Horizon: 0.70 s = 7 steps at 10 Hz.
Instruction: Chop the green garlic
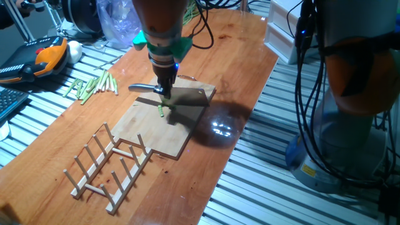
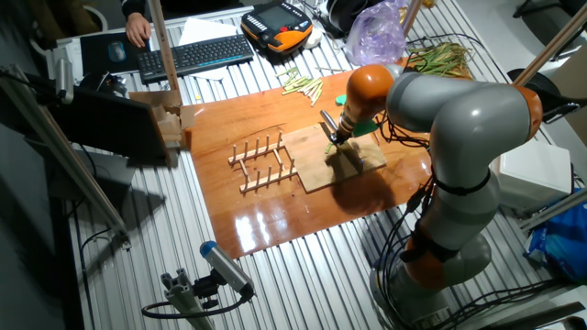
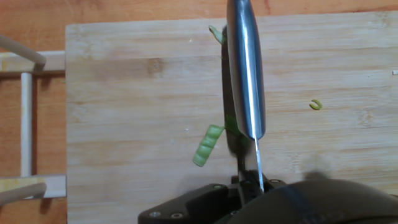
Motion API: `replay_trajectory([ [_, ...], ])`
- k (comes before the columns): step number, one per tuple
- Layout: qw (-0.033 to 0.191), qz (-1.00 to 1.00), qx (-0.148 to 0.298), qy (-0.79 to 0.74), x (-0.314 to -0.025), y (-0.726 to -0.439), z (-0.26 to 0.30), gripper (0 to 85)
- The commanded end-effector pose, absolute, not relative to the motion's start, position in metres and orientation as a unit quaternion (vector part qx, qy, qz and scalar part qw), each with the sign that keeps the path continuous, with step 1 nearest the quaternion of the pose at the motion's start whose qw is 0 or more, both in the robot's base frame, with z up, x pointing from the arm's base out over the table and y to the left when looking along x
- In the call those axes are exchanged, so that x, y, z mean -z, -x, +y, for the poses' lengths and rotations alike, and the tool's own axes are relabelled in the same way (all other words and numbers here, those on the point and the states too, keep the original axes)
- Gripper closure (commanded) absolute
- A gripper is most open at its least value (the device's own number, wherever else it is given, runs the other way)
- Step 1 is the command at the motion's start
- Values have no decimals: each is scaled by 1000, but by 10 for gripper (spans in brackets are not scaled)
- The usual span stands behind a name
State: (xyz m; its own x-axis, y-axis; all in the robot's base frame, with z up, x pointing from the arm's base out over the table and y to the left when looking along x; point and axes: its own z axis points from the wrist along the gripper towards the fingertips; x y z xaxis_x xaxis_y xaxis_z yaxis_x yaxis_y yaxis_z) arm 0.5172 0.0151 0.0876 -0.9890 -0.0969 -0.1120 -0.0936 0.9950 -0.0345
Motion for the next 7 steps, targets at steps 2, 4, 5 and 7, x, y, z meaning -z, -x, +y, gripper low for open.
replay_trajectory([
  [2, 53, 997, 13, 54, -92, -529, 11, 850],
  [4, 48, 997, 17, 55, -99, -537, 13, 850],
  [5, 49, 997, 18, 55, -99, -537, 13, 850],
  [7, 49, 997, 14, 56, -95, -539, 14, 850],
])
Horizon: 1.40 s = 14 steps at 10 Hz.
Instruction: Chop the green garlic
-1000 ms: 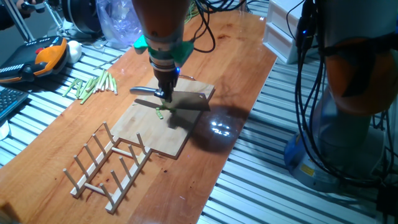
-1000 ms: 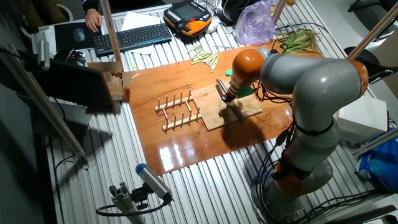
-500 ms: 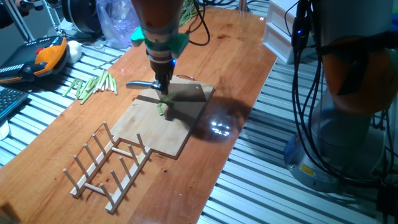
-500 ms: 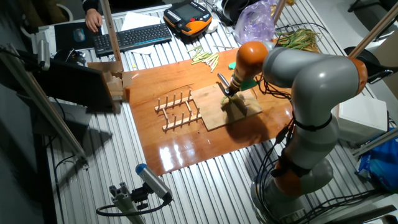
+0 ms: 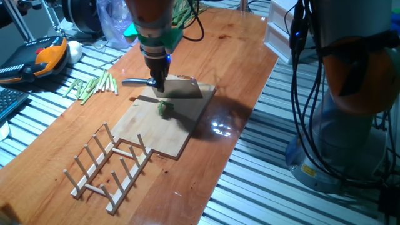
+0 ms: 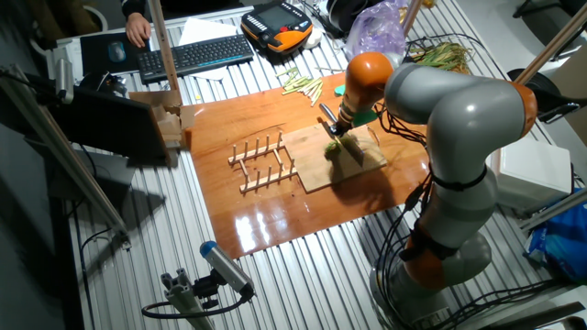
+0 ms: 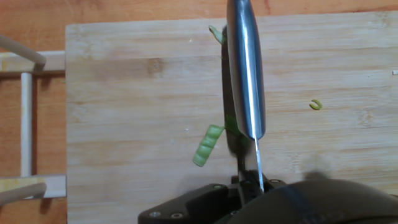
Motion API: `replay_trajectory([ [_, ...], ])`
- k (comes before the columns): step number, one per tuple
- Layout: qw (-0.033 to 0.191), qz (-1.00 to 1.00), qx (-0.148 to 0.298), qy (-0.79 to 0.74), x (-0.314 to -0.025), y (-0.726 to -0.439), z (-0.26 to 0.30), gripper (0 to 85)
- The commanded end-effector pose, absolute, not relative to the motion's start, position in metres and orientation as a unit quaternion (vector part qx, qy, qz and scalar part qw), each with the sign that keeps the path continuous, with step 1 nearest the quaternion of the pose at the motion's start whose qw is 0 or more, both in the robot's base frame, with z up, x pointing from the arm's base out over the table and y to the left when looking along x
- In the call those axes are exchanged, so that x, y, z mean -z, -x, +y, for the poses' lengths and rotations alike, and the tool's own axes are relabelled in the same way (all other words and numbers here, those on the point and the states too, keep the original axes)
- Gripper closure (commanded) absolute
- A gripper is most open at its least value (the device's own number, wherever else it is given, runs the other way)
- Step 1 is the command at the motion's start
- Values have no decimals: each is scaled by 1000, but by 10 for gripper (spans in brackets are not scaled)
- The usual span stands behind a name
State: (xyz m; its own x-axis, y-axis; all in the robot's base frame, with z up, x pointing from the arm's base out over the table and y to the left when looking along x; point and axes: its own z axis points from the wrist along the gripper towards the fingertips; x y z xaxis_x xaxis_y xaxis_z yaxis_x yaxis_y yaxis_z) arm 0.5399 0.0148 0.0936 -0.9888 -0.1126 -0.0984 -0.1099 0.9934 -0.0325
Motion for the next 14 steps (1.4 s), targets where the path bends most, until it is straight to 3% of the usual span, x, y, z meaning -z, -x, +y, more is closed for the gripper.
replay_trajectory([
  [1, 50, 997, 12, 56, -92, -541, 16, 850],
  [7, 41, 998, 7, 52, -85, -535, 23, 850],
  [14, 48, 996, 9, 68, -85, -535, 1, 850],
])
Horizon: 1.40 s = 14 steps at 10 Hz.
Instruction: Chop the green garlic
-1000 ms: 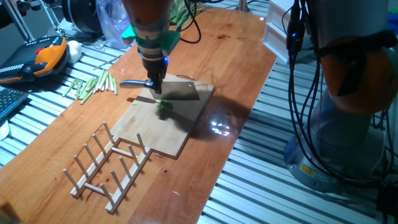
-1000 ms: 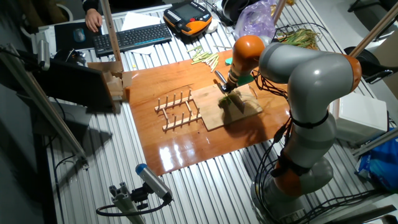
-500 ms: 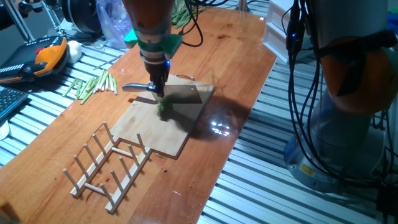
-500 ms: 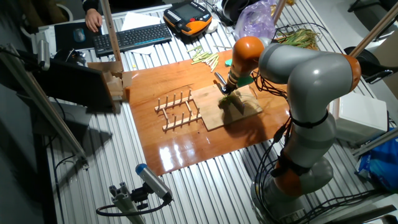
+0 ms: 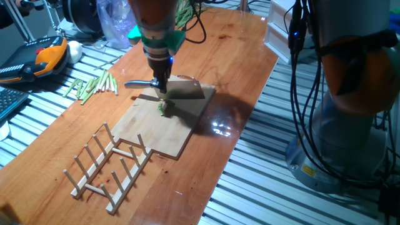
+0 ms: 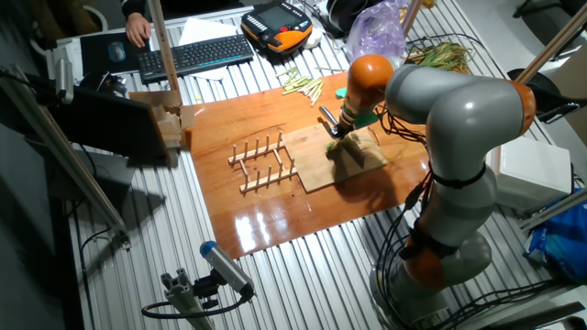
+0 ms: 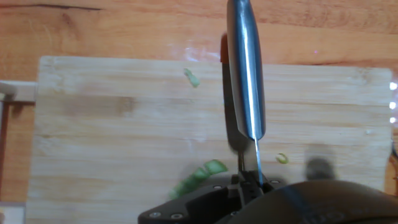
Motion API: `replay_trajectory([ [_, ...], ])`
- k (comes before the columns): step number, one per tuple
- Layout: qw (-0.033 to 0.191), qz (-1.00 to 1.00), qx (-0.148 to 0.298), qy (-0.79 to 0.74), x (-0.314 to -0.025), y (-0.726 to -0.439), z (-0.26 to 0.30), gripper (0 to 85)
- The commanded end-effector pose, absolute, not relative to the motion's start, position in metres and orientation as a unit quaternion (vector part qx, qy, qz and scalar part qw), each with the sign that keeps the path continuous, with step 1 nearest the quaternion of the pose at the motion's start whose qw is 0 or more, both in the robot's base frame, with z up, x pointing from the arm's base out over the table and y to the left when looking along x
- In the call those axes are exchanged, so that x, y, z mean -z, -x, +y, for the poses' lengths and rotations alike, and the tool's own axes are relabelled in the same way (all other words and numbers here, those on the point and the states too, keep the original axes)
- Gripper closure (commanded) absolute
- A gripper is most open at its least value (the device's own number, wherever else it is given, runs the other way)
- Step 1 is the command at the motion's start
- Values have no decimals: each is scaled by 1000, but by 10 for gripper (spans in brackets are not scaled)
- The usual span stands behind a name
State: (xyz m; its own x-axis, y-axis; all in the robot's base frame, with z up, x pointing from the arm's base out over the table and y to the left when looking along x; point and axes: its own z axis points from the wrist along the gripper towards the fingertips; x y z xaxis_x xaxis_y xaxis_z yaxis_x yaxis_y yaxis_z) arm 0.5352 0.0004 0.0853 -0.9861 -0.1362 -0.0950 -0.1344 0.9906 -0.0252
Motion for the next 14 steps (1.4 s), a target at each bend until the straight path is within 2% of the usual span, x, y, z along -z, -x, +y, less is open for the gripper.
replay_trajectory([
  [1, 49, 996, 10, 70, -86, -534, -2, 850],
  [6, 48, 995, 14, 82, -95, -538, -15, 850],
  [12, 35, 997, 4, 75, -95, -534, -2, 850],
  [13, 58, 994, -9, 91, -92, -532, 7, 850],
  [14, 63, 989, -67, 118, -94, -533, 14, 850],
])
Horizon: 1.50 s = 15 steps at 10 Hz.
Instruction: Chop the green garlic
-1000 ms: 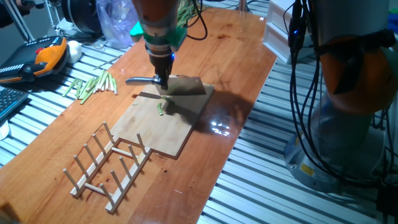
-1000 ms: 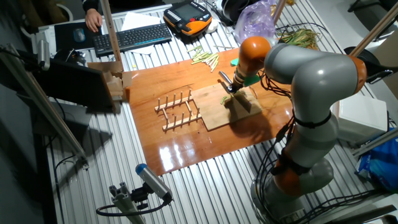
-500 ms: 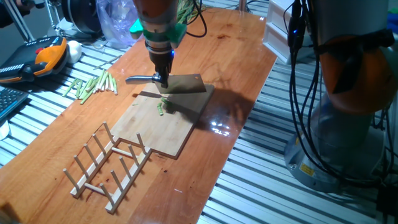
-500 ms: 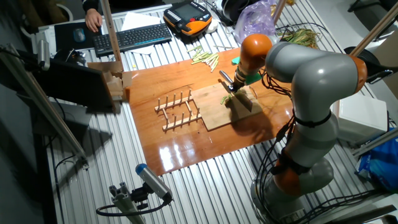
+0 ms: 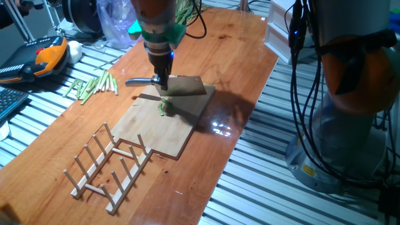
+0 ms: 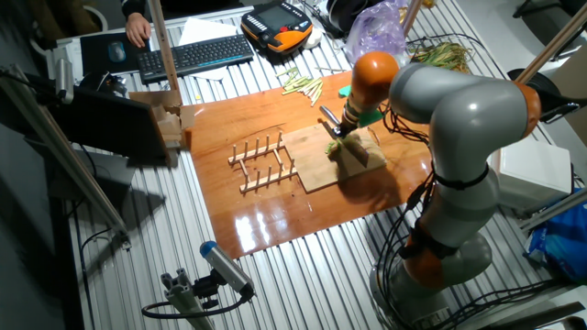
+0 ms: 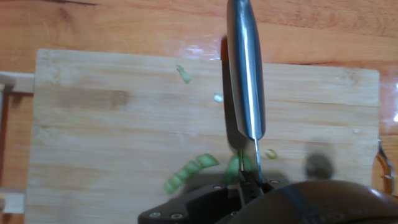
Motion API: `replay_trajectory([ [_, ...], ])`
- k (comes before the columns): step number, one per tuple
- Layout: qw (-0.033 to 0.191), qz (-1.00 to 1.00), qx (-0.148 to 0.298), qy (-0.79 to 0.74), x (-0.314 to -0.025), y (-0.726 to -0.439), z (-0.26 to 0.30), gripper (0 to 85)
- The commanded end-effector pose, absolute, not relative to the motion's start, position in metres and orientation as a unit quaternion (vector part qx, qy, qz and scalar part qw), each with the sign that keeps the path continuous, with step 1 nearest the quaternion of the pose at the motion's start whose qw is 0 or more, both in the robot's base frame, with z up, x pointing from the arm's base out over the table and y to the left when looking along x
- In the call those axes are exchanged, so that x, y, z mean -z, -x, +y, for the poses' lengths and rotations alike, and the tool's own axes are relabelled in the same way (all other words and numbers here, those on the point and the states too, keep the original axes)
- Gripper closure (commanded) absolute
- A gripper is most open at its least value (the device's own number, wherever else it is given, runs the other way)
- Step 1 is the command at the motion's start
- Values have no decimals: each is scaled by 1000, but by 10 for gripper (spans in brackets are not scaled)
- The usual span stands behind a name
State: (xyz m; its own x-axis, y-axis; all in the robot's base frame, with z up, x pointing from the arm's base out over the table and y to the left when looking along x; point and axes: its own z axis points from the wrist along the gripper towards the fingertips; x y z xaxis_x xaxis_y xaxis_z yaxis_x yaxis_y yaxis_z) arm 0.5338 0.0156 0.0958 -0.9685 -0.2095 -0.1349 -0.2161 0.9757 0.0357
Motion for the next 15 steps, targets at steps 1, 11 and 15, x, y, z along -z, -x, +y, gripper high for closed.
replay_trajectory([
  [1, 50, 985, -77, 146, -101, -536, 21, 850],
  [11, 34, 974, -16, 222, -133, -546, 30, 850],
  [15, 36, 977, -20, 208, -144, -552, 26, 850],
])
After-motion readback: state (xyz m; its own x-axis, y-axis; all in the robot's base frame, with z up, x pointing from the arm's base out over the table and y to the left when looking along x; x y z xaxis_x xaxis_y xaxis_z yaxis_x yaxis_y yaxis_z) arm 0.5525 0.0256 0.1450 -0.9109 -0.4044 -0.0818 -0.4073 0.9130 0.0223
